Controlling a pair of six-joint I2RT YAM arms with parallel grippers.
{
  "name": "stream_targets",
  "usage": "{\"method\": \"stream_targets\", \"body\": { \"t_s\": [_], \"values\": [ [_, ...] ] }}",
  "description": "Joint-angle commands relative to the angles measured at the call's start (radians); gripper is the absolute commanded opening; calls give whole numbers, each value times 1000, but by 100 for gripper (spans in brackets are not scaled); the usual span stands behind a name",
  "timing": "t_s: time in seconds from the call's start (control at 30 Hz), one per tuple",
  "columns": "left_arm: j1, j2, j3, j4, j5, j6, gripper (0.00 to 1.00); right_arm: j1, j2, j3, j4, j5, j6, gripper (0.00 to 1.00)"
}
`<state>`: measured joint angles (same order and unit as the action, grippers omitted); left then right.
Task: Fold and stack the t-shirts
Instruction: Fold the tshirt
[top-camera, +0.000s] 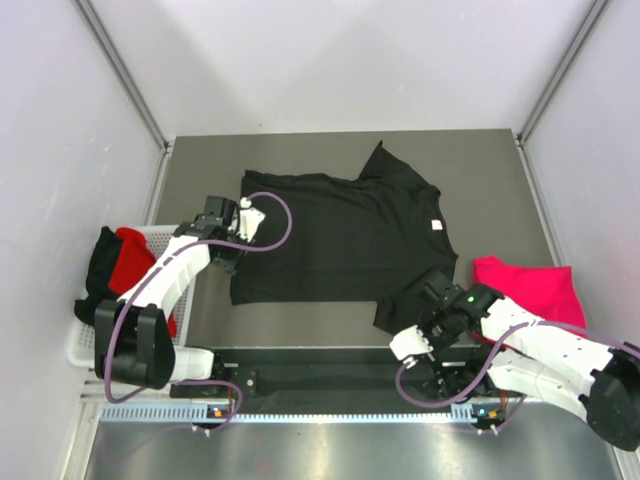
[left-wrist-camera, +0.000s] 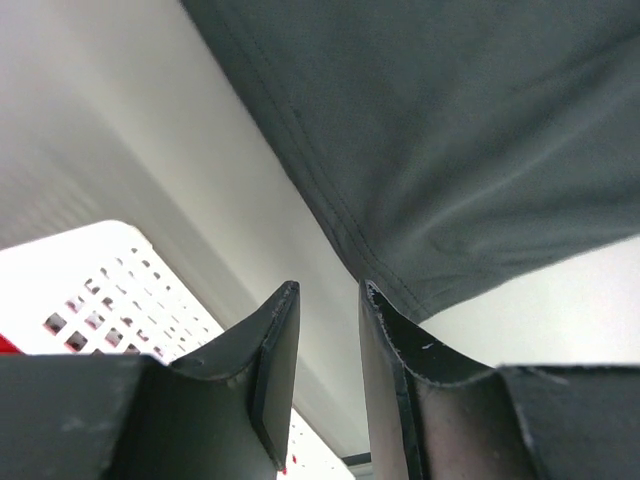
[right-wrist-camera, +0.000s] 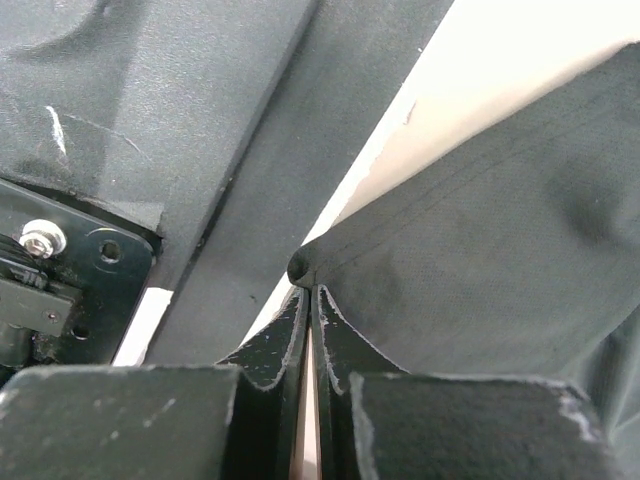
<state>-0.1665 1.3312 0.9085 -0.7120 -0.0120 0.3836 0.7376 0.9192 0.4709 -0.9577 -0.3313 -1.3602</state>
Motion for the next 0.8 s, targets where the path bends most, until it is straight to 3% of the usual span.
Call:
{"method": "stream_targets", "body": {
  "t_s": [0.0, 0.1, 0.2, 0.77],
  "values": [
    [-2, -23, 43, -58, 128, 96, 36, 5, -23, 38, 4, 3, 22, 0],
    [-4, -20, 49, -167, 202, 257, 40, -62, -48, 110, -9, 0, 62, 0],
    [-2, 19, 50, -236, 221, 300, 43, -98, -48, 179, -19, -20, 94, 0],
    [-7, 183, -25, -185, 225, 357, 51, -144, 10, 252, 20, -17, 124, 0]
  ]
}}
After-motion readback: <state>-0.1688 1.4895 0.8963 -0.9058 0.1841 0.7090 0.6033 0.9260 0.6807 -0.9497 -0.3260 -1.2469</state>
